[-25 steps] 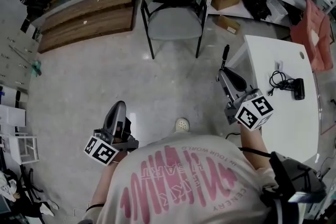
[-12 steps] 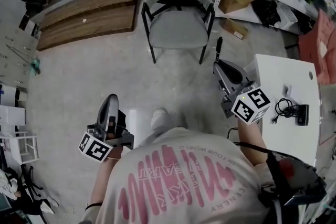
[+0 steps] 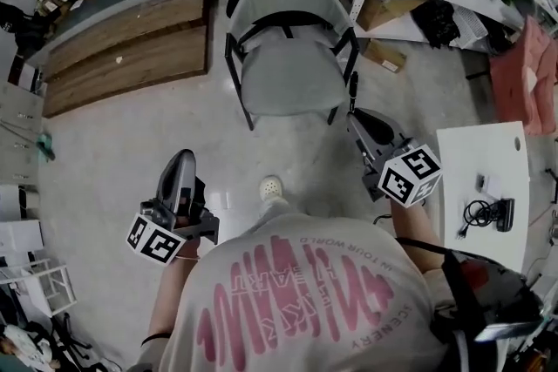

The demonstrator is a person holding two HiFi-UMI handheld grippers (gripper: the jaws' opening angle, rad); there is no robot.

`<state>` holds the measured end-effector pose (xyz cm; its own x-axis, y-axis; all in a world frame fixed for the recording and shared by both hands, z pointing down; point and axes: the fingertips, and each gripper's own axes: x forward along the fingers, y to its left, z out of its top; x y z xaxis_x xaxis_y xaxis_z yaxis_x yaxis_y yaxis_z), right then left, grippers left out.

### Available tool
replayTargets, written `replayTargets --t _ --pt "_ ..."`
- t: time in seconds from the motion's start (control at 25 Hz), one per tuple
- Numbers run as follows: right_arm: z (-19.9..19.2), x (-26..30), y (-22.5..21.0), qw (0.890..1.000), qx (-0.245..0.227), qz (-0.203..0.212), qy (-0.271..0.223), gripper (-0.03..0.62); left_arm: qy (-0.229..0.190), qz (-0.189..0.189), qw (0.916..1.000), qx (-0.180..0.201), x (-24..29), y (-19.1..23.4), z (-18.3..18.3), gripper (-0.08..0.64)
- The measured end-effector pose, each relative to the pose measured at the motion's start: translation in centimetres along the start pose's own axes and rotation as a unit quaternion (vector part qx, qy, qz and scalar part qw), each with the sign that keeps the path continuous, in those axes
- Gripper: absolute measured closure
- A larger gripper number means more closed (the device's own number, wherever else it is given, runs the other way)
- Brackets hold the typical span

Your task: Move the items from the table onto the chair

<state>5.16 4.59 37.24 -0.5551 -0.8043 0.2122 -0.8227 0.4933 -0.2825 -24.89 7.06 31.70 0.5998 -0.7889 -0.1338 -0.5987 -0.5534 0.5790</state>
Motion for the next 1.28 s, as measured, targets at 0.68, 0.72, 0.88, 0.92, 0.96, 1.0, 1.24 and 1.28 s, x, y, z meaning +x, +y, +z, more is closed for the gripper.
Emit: replayTargets --t 0.68,0.72,0.88,0.92,0.96,1.0,1.24,1.28 --pt "-11.9 18.4 -11.2 0.975 0.099 -0.100 0.174 0.541 0.115 0.021 0.9930 0.017 12.7 15.8 1.5 0.551" --pt "-13.2 19.4 -12.0 0.972 0.103 -0.102 0.185 0.541 0.119 0.027 0.9924 0.011 13.3 16.4 0.7 0.551" --pt "-18.0 23.5 -16.5 0.958 0.127 -0.121 0.225 0.541 0.131 0.048 0.9899 -0.025 16.0 18.6 -2.8 0.551" --pt "-19.3 24.3 -17.6 0.953 0.137 -0.131 0.237 0.541 0.140 0.049 0.9883 -0.035 16.5 18.9 -3.9 0.551" --pt "-20.8 24.9 -18.6 0.946 0.152 -0.142 0.249 0.541 0.151 0.049 0.9864 -0.043 17.0 19.2 -4.9 0.551" --pt "-22.3 25.4 -19.4 0.937 0.173 -0.155 0.261 0.541 0.163 0.049 0.9843 -0.049 17.4 19.3 -6.0 0.551" --pt "-30.6 26.0 -22.2 0.868 0.283 -0.233 0.336 0.541 0.195 0.037 0.9772 -0.076 20.6 20.2 -9.4 0.551" --pt "-31.2 26.2 -22.2 0.862 0.290 -0.236 0.341 0.541 0.196 0.033 0.9770 -0.076 21.0 20.3 -9.7 0.551"
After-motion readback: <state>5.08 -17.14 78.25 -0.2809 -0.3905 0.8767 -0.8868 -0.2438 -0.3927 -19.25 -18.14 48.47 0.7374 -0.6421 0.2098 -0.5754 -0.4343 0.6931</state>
